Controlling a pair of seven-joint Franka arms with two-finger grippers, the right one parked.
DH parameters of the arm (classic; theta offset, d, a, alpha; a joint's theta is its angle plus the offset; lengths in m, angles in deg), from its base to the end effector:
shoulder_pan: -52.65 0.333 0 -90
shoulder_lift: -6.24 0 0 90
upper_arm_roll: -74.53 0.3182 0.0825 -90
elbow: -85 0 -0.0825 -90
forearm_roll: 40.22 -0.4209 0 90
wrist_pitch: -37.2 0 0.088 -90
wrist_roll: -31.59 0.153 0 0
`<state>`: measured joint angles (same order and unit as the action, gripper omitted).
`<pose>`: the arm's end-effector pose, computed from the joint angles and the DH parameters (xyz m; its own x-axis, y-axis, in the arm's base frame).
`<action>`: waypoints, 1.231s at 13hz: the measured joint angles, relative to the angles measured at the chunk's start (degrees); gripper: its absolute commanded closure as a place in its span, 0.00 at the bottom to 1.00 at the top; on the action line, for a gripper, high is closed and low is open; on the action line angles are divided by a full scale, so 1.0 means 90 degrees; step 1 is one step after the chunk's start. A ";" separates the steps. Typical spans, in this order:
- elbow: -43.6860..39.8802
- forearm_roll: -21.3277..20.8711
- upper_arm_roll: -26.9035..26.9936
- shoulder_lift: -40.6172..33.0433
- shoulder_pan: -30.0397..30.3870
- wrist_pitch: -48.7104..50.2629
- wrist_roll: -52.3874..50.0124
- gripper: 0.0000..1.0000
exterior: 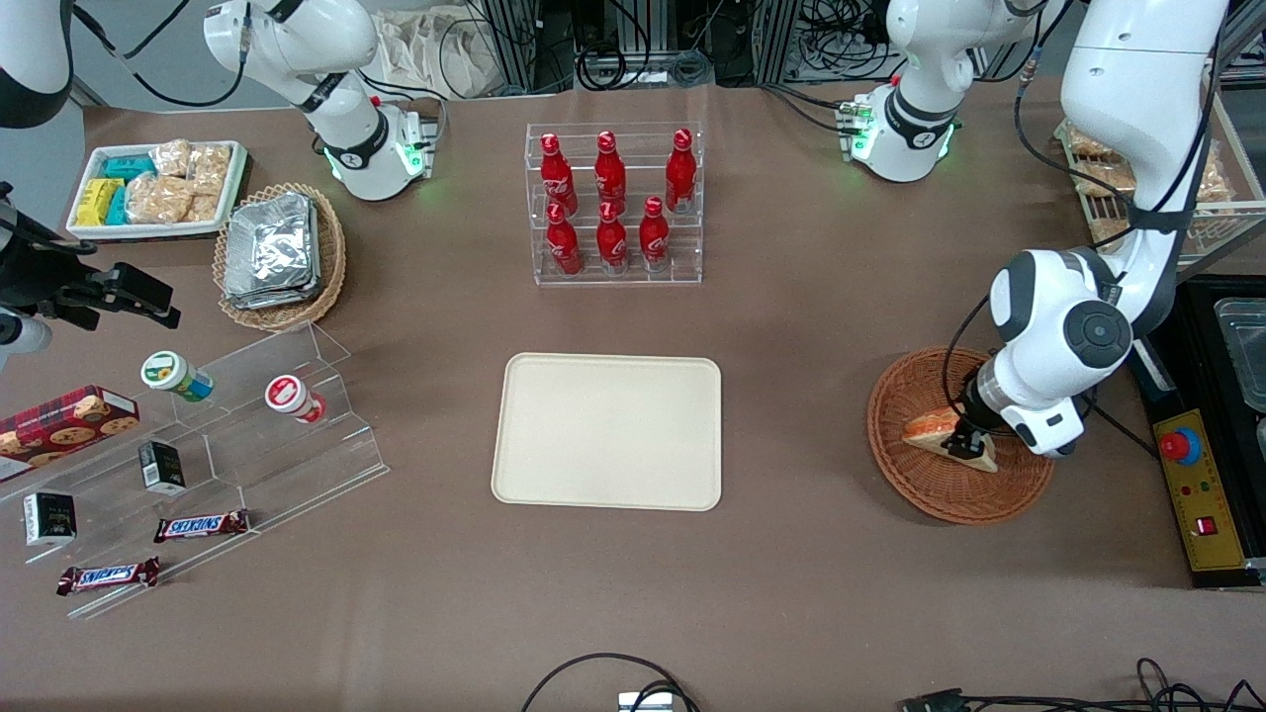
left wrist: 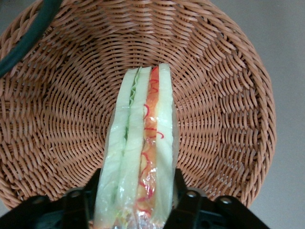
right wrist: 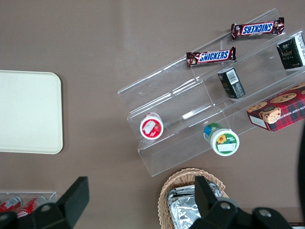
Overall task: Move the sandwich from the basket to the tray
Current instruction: 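Lower the left gripper around the sandwich and close it, then lift the sandwich up out of the basket with the left gripper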
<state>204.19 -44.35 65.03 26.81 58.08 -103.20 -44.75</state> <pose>0.6128 -0.0437 0.1849 0.3465 0.9380 -0.0067 0.9379 -0.3463 0.0197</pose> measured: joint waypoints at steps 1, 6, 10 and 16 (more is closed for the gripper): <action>-0.0001 0.0000 0.0000 0.0000 0.0000 -0.0004 -0.0007 1.00; -0.0164 -0.0005 -0.0040 -0.0046 0.0000 0.0200 -0.0017 1.00; -0.1547 -0.0016 -0.0269 -0.0259 -0.0003 0.2575 0.0311 1.00; -0.2869 -0.0018 -0.0766 -0.0858 -0.0008 0.4667 0.1885 1.00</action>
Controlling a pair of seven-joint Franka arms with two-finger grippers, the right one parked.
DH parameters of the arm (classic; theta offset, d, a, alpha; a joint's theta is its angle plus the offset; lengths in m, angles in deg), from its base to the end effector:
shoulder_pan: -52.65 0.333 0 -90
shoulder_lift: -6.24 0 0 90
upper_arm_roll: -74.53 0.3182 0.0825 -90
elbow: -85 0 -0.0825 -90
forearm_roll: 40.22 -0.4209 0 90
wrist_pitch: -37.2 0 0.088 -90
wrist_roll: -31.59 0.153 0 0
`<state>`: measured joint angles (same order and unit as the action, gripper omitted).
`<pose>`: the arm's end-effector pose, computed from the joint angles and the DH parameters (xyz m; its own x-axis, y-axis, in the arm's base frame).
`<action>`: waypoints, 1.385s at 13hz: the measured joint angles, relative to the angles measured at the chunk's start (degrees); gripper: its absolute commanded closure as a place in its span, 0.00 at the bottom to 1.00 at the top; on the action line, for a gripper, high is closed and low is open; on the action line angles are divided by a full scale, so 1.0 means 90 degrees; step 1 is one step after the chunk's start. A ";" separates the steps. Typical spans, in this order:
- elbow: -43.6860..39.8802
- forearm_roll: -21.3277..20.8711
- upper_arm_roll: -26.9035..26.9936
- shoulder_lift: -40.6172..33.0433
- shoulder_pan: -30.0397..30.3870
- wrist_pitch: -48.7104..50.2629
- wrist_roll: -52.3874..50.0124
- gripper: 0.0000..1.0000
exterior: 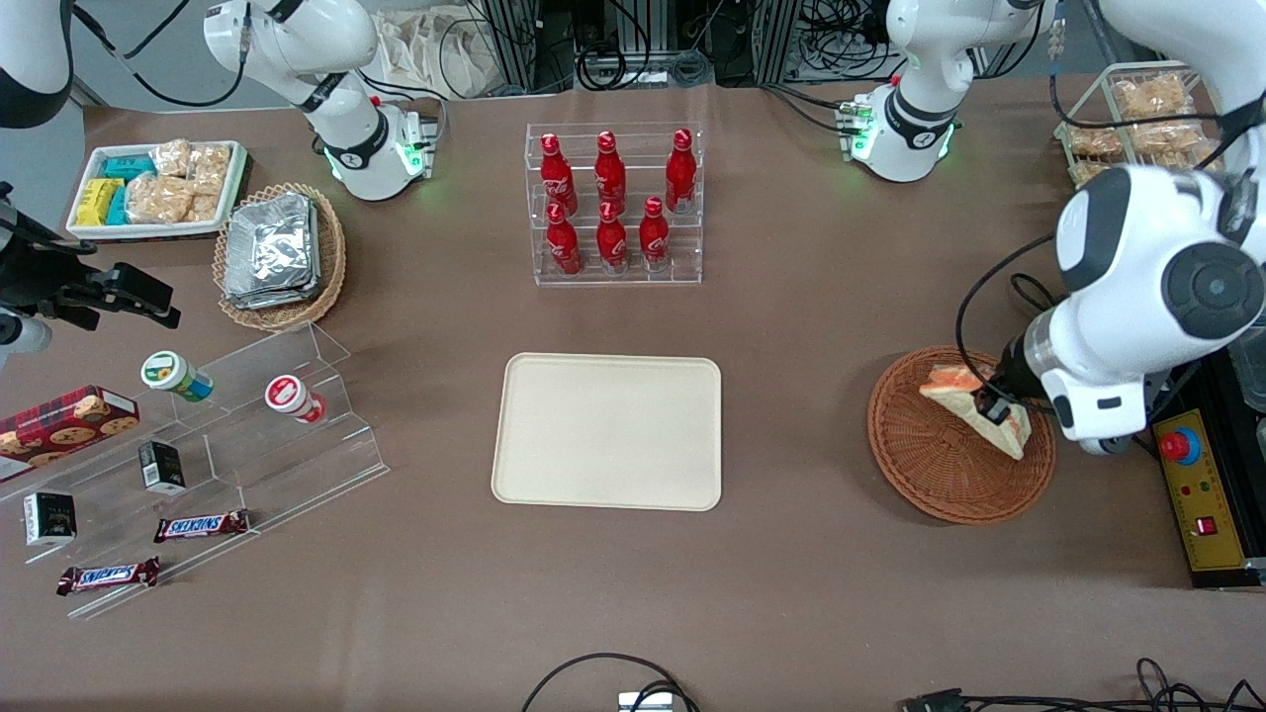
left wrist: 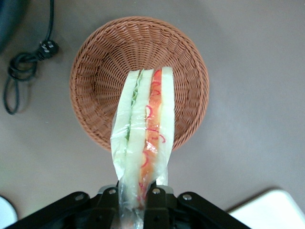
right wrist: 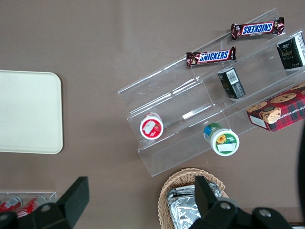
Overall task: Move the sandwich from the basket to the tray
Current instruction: 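Lift the sandwich up out of the basket with the left gripper, then carry the held sandwich over the cream tray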
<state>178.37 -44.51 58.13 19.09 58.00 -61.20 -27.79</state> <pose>0.6360 -0.1031 0.4282 0.6709 0.7394 -0.0566 0.7314 -0.6724 -0.1138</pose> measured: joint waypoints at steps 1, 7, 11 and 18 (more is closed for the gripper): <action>-0.0192 0.0004 -0.0102 -0.0087 0.0003 0.0296 0.0265 1.00; -0.0842 -0.0005 -0.1296 -0.0168 -0.0046 0.0660 0.1924 1.00; -0.1026 -0.0197 -0.1887 -0.0020 -0.0385 0.0645 0.2230 1.00; -0.1060 -0.1540 -0.1918 0.1506 -0.1850 -0.0781 0.1119 1.00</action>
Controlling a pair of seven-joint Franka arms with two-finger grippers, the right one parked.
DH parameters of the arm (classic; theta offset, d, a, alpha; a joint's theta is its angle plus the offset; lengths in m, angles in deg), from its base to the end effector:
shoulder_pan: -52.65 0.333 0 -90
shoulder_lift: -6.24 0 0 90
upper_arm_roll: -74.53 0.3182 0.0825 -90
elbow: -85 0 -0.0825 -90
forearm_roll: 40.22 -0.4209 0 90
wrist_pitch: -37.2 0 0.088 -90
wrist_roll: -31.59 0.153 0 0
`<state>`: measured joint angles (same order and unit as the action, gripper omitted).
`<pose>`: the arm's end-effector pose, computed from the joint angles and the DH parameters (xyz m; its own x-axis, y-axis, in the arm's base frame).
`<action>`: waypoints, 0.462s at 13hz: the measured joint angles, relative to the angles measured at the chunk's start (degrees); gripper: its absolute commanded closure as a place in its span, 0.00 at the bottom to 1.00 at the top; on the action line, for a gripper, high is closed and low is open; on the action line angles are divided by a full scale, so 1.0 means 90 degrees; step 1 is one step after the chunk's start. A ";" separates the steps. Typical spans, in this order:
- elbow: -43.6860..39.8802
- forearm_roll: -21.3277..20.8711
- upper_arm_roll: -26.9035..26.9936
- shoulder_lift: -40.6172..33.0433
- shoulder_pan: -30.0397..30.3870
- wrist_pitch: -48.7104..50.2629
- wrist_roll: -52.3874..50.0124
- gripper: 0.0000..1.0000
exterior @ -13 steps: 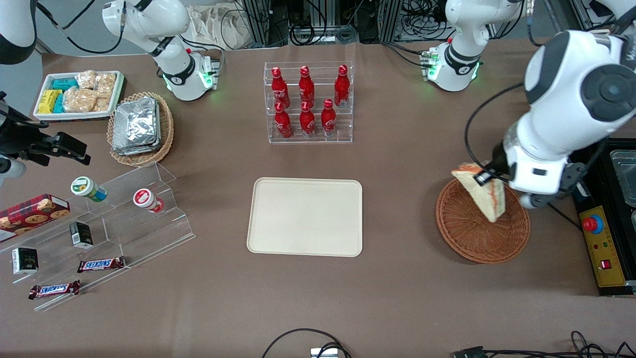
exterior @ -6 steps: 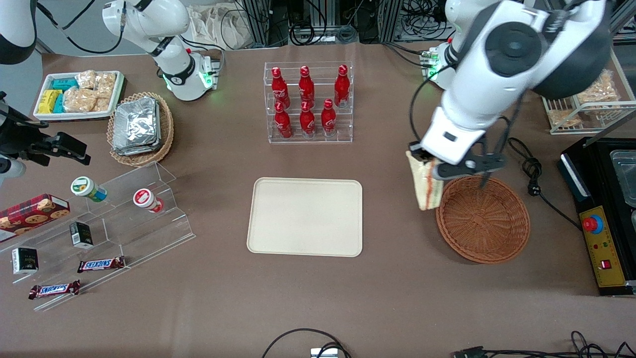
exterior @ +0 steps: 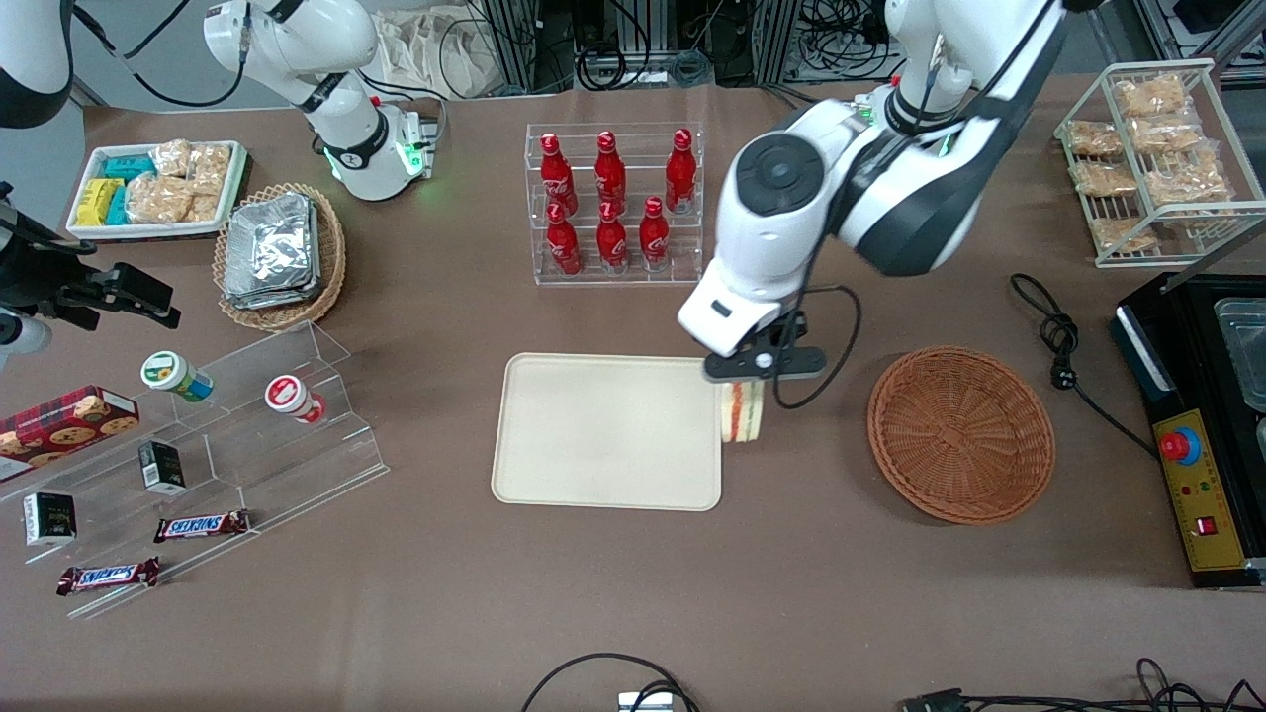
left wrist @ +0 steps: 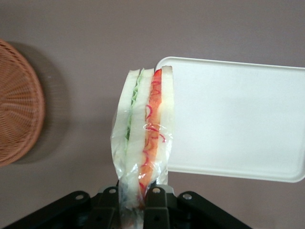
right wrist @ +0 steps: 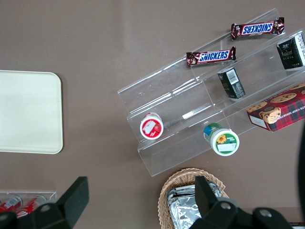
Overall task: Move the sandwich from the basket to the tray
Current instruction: 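Carry the held sandwich over the cream tray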
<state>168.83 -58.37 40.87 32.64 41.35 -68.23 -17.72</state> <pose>0.5660 -0.4361 0.3966 0.9986 0.0374 0.0381 0.0389 -0.9984 -0.0410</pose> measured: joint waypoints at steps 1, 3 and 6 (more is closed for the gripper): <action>-0.0016 -0.0254 0.0001 0.0242 -0.0182 -0.0130 -0.0273 1.00; -0.0027 -0.0757 0.0001 0.0748 -0.0490 -0.0437 -0.0677 1.00; -0.0042 -0.1010 0.0022 0.1397 -0.0578 -0.1043 -0.0728 1.00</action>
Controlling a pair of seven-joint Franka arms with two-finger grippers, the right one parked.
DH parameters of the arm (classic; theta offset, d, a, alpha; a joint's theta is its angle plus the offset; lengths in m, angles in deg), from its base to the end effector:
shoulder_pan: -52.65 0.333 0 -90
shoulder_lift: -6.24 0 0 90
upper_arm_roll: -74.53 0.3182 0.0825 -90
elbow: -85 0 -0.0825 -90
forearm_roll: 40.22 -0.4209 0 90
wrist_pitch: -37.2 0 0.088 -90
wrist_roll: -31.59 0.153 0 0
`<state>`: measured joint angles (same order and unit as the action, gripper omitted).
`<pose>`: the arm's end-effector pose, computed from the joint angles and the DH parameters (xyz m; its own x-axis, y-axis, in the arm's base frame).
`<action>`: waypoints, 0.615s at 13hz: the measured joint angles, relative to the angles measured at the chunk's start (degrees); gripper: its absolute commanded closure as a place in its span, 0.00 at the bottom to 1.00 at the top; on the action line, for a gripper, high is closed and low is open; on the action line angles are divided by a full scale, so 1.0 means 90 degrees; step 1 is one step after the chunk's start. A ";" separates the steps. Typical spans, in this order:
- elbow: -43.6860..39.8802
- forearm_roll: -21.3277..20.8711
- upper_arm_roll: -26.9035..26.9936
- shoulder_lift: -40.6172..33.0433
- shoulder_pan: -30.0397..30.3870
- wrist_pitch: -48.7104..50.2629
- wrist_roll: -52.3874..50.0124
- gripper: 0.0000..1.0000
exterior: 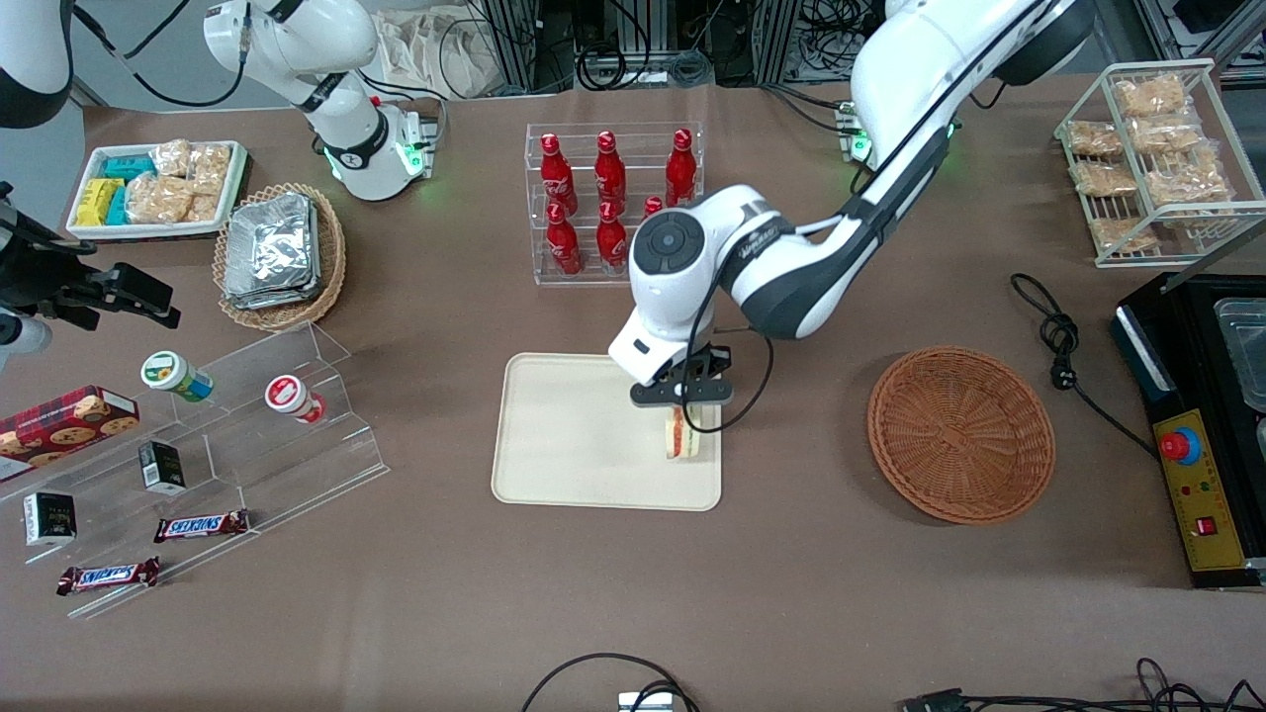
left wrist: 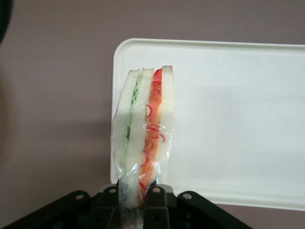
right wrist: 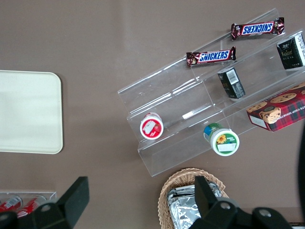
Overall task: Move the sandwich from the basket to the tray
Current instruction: 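Carry the held sandwich over the cream tray, then lower the sandwich onto the tray and open the left gripper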
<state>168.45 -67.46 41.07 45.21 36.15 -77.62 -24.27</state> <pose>0.5561 -0.4949 0.2698 0.9987 -0.0018 0.0515 0.0010 -0.9986 -0.0535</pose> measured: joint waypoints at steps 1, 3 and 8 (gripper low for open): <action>-0.0007 -0.0136 0.0017 0.0184 0.0005 -0.0166 0.0000 1.00; -0.0028 -0.0364 0.0026 0.0509 0.0008 -0.0313 0.0000 0.98; -0.0048 -0.0587 0.0022 0.0860 -0.0026 -0.0609 0.0000 0.00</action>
<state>168.01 -72.74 41.27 52.95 35.92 -83.10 -24.27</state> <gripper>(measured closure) 0.811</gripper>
